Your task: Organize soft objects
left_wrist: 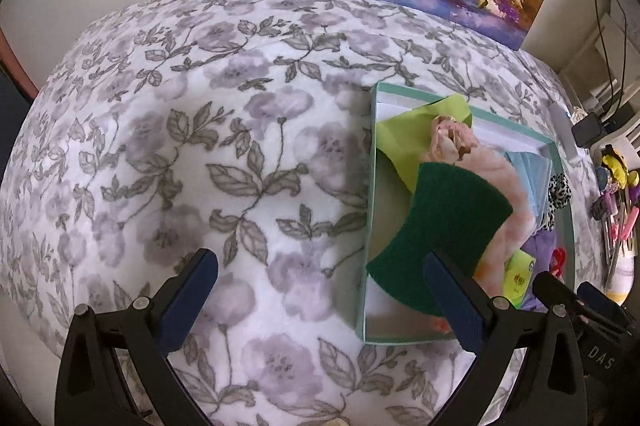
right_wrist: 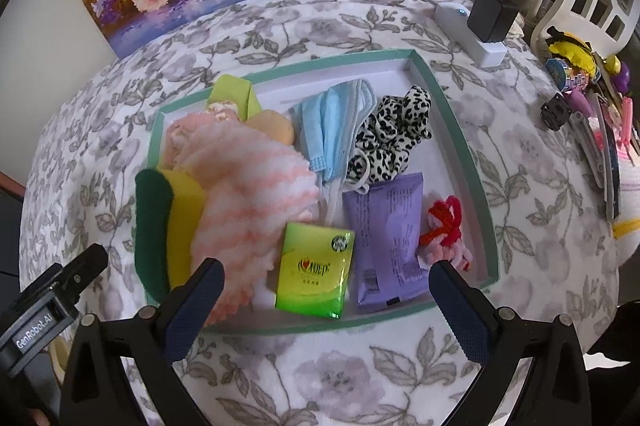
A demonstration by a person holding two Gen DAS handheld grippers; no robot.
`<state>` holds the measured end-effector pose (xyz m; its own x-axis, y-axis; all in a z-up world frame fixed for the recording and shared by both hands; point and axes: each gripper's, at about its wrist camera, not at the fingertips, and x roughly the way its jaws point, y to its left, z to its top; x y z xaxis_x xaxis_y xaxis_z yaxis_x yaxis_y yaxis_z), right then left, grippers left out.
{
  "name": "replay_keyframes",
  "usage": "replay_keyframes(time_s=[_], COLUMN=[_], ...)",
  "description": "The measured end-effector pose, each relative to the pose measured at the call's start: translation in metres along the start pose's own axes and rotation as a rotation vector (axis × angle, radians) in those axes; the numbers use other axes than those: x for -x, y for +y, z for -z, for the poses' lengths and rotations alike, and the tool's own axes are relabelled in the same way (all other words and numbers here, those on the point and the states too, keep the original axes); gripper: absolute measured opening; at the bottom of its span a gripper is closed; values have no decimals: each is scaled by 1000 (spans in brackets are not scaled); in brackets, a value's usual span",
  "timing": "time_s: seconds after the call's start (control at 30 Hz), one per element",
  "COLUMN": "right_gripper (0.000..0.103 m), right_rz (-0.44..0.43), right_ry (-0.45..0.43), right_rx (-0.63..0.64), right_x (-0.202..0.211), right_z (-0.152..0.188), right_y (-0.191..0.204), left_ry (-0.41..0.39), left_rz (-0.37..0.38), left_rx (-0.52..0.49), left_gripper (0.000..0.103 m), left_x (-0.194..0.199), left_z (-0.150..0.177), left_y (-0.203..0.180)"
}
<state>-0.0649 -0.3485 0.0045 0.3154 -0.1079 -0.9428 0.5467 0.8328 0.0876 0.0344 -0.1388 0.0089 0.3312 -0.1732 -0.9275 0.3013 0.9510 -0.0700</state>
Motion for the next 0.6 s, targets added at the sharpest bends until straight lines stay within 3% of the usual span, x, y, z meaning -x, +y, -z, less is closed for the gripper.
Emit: replay_keyframes(time_s=[0.27,0.6], right_gripper=[103,103], right_rz=[5,19], right_ry=[-13,-34], right_rx=[33,69], right_x=[10,21], right_z=[21,44], right_y=[9,20], left_ry=[-5,-24], left_rz=[-72,-134], left_rx=[-50,-43], left_gripper=[102,102], left_x=[7,19], left_z=[16,37], left_y=[1,17])
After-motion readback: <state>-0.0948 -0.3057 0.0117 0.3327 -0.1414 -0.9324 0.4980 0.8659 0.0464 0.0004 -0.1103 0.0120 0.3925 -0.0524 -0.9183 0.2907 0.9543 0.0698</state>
